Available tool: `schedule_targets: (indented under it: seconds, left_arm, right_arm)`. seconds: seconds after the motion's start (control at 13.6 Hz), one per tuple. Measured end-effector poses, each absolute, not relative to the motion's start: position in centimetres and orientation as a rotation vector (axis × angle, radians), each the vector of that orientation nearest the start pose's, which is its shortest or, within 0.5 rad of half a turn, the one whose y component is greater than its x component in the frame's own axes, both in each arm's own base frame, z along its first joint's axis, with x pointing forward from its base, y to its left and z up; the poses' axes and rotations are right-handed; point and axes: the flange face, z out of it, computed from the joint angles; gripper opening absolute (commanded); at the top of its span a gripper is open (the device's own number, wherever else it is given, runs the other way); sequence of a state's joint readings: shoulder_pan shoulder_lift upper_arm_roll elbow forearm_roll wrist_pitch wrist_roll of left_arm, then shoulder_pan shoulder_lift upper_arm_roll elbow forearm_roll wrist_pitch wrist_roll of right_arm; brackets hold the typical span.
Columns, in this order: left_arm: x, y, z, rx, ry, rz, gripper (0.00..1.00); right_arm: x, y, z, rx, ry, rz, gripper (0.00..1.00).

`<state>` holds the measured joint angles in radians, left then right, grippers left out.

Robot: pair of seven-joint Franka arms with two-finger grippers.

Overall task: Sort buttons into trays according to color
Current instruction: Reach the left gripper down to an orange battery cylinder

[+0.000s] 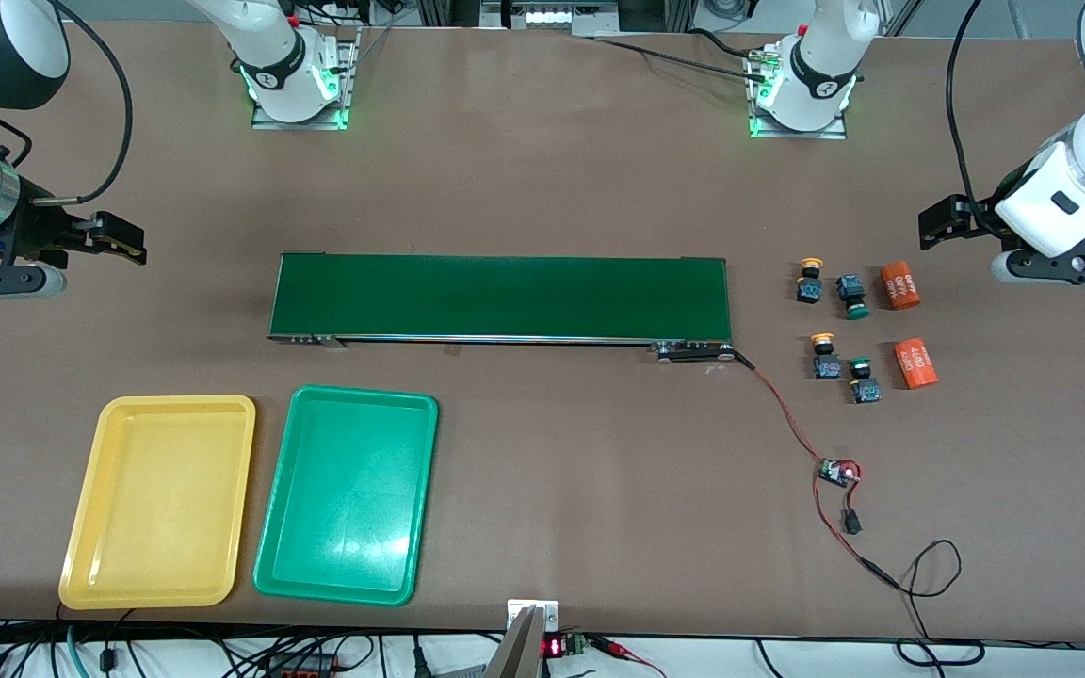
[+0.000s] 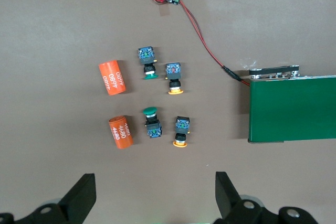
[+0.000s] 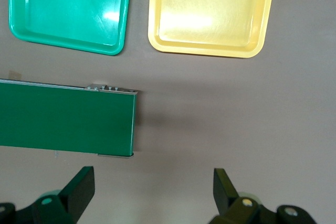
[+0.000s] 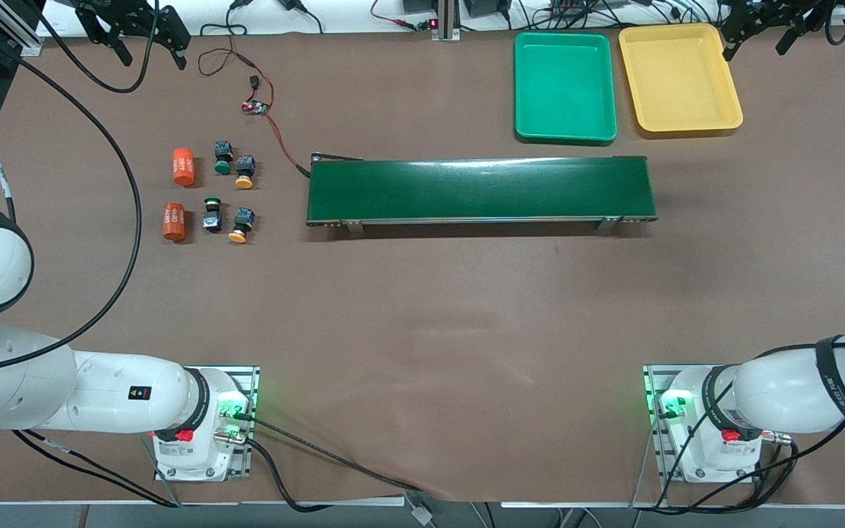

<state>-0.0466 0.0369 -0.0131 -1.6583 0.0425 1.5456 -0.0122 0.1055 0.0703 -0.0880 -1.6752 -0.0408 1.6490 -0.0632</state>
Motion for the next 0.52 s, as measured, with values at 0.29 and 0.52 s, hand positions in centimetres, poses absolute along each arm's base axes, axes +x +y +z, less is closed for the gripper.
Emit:
schedule_targets:
  seconds: [0.29, 0.52]
  left_arm:
    - [56.8, -2.7, 52.6, -3.057, 0.067, 0.445, 1.0]
    - [59.5, 0.0, 47.3, -3.038, -0.003, 0.58, 1.0]
  right_arm:
    - [57.4, 0.7, 54.2, -3.179, -0.136, 0.157, 1.0]
    - [57.5, 0.7, 54.1, -3.179, -0.135, 0.159, 1.0]
